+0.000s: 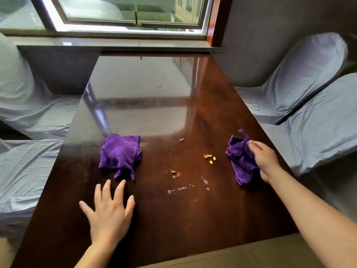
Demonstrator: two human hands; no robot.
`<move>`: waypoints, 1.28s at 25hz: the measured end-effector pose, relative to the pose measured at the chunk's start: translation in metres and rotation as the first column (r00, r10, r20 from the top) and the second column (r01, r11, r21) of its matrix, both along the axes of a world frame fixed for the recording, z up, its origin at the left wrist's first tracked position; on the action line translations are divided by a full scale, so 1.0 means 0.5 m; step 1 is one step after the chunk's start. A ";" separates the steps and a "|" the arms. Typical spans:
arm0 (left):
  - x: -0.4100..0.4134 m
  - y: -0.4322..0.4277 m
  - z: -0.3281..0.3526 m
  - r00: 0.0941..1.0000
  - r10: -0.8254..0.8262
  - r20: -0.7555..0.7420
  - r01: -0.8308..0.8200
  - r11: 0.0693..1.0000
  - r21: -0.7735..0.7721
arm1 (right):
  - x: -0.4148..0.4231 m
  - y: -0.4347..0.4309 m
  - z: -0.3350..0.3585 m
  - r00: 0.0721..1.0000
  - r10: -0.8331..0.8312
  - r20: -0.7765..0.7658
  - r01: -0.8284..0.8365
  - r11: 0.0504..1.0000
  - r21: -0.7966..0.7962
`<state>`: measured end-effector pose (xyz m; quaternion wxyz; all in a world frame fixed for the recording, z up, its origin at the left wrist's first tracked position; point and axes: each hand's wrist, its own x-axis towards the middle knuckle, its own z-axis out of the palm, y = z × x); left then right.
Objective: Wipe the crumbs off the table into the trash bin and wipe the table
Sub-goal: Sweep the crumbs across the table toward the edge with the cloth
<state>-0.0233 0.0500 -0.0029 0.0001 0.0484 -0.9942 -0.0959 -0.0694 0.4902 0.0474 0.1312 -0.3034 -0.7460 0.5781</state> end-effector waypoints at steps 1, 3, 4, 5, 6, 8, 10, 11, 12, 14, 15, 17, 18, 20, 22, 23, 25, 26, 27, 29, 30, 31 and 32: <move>-0.002 0.013 -0.006 1.000 0.017 -0.001 -0.017 1.000 -0.011 | -0.019 0.001 -0.019 0.993 0.066 0.102 -0.086 0.974 0.207; -0.004 0.017 -0.018 0.999 0.037 -0.013 -0.037 0.999 -0.030 | -0.044 -0.010 -0.044 0.929 0.163 0.331 -0.323 0.794 0.516; -0.004 0.013 -0.023 0.999 0.035 -0.018 -0.036 0.998 -0.046 | -0.052 -0.020 -0.056 0.900 0.169 0.401 -0.391 0.720 0.574; -0.004 0.010 -0.027 0.999 0.033 -0.022 -0.034 0.998 -0.060 | -0.056 -0.034 -0.067 0.895 0.152 0.420 -0.400 0.688 0.605; -0.005 0.009 -0.028 0.999 0.033 -0.029 -0.035 0.998 -0.061 | -0.057 -0.051 -0.076 0.911 0.129 0.392 -0.369 0.680 0.634; -0.007 0.012 -0.026 0.999 0.045 -0.028 -0.047 0.997 -0.057 | -0.053 -0.091 -0.086 0.956 0.131 0.263 -0.282 0.662 0.694; -0.007 0.016 -0.022 0.998 0.054 -0.018 -0.055 0.997 -0.059 | -0.041 -0.135 -0.083 0.959 0.226 0.169 -0.278 0.649 0.708; -0.006 0.016 -0.020 0.998 0.055 -0.017 -0.056 0.997 -0.058 | -0.031 -0.157 -0.080 0.946 0.290 0.145 -0.304 0.637 0.708; -0.006 0.015 -0.019 0.998 0.052 -0.016 -0.053 0.997 -0.057 | -0.017 -0.180 -0.080 0.930 0.344 0.129 -0.329 0.624 0.709; -0.005 0.015 -0.017 0.999 0.051 -0.014 -0.052 0.997 -0.057 | 0.012 -0.223 -0.080 0.892 0.442 0.095 -0.381 0.622 0.684; -0.004 0.016 -0.015 0.998 0.053 -0.013 -0.054 0.997 -0.055 | 0.022 -0.236 -0.076 0.873 0.482 0.075 -0.417 0.658 0.627; -0.002 0.017 -0.014 0.999 0.052 -0.017 -0.053 0.998 -0.043 | 0.027 -0.244 -0.052 0.854 0.520 -0.002 -0.475 0.782 0.404; -0.003 0.017 -0.013 0.998 0.052 -0.022 -0.053 0.998 -0.040 | 0.019 -0.235 -0.038 0.867 0.494 -0.069 -0.455 0.840 0.295; -0.003 0.016 -0.015 0.998 0.049 -0.030 -0.050 0.997 -0.051 | -0.014 -0.195 -0.016 0.915 0.374 -0.155 -0.343 0.919 0.192; -0.005 0.015 -0.017 0.999 0.036 -0.040 -0.038 0.997 -0.061 | -0.046 -0.144 -0.007 0.934 0.354 -0.040 -0.327 0.897 0.299; -0.005 0.013 -0.018 0.998 0.034 -0.044 -0.036 0.997 -0.064 | -0.054 -0.127 -0.014 0.923 0.370 0.102 -0.378 0.828 0.414; -0.003 0.010 -0.021 0.998 0.031 -0.054 -0.034 0.997 -0.065 | -0.044 -0.114 -0.048 0.884 0.321 0.339 -0.466 0.632 0.619; -0.003 0.010 -0.020 0.998 0.029 -0.058 -0.032 0.997 -0.065 | -0.024 -0.120 -0.064 0.890 0.287 0.354 -0.455 0.545 0.704; -0.003 0.010 -0.020 0.998 0.027 -0.061 -0.031 0.997 -0.067 | 0.001 -0.133 -0.078 0.908 0.272 0.319 -0.415 0.476 0.775; -0.003 0.011 -0.017 0.998 0.026 -0.055 -0.030 0.997 -0.075 | 0.052 -0.168 -0.103 0.937 0.249 0.245 -0.329 0.397 0.857; -0.002 0.012 -0.014 0.998 0.026 -0.051 -0.030 0.997 -0.077 | 0.072 -0.190 -0.110 0.949 0.235 0.211 -0.289 0.380 0.879; -0.001 0.014 -0.011 0.998 0.024 -0.050 -0.028 0.997 -0.077 | 0.088 -0.213 -0.113 0.957 0.230 0.176 -0.255 0.380 0.889; -0.001 0.014 -0.010 0.999 0.025 -0.048 -0.028 0.997 -0.076 | 0.098 -0.238 -0.114 0.960 0.240 0.147 -0.234 0.391 0.890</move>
